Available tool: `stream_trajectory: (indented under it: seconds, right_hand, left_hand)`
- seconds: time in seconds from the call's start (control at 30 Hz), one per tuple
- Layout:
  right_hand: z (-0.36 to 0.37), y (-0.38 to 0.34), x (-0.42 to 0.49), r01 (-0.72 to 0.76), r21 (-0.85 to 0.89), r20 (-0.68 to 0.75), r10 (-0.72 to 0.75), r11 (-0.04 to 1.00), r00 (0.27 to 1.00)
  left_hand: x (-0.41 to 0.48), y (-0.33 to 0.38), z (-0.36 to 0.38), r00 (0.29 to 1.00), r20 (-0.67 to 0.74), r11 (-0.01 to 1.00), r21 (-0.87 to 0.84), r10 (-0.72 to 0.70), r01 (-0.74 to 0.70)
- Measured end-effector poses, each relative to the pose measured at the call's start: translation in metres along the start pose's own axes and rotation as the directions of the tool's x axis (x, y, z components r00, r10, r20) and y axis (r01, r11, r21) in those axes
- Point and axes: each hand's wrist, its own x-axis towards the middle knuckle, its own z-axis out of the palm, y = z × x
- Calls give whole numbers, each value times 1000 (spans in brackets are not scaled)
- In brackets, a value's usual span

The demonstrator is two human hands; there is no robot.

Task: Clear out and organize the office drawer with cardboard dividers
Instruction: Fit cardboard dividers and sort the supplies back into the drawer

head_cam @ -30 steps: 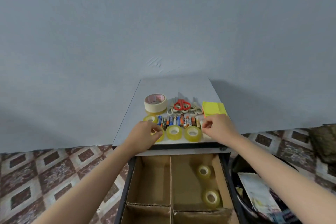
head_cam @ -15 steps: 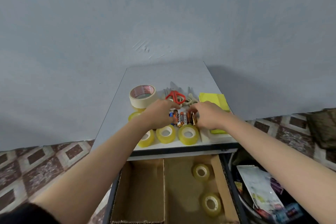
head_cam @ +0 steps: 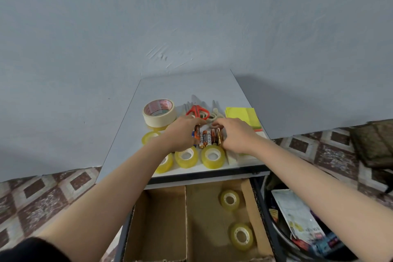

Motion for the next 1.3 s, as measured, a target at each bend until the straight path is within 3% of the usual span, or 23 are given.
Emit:
stream_trajectory:
  seconds: [0.2,0.3,0.43,0.6,0.67,0.77,0.87,0.93,1.07,1.3]
  right_hand:
    - [-13,-11,-13,19,126,-229,11,992,973]
    - [-19,-21,-28,10,339,-258,82,941,963]
    - [-13,-34,-69,-55,593,-114,151,803,982]
    - [8,-52,-127,-207,815,152,144,542,978]
    - [22,-58,-144,-232,830,196,125,507,973]
    - [50,-65,-166,-260,796,246,100,546,964]
    - [75,-70,-182,-311,783,321,77,539,944]
    - [89,-73,-187,-334,782,352,69,526,933]
    - [111,-77,-184,-374,778,395,69,505,916]
    - [136,-75,-164,-418,753,424,111,508,899]
  left_hand:
    - [-17,2,-21,962,-252,956,-293,-102,24]
    - [-46,8,-28,935,-269,808,-588,-229,29]
    - [-107,13,-21,937,-130,525,-849,-324,63]
    - [-180,4,6,954,54,434,-882,-296,185]
    - [-200,0,20,944,124,444,-859,-305,256]
    - [-229,-7,44,916,218,470,-804,-338,364]
    - [-252,-12,60,903,348,492,-758,-251,429]
    - [-262,-16,71,883,402,588,-662,-245,464]
    - [-263,-27,90,866,432,799,-411,-252,438]
    - [-246,-30,120,882,435,932,-210,-181,295]
